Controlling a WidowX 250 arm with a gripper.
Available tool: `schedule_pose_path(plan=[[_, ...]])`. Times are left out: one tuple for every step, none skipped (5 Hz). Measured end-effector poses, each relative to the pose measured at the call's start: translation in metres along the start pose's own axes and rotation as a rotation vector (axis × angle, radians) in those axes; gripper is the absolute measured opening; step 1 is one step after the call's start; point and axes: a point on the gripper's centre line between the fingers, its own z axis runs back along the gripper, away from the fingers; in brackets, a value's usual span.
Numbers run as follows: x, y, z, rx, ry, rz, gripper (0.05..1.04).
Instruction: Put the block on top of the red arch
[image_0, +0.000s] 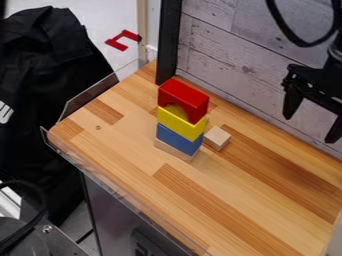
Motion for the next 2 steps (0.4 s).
schedule_pose_path(plan=[[0.002,0.013,-0.016,0.046,0.045,-0.006,0.999],[0.003,0.035,-0.031,0.057,0.071,0.023,0.999]])
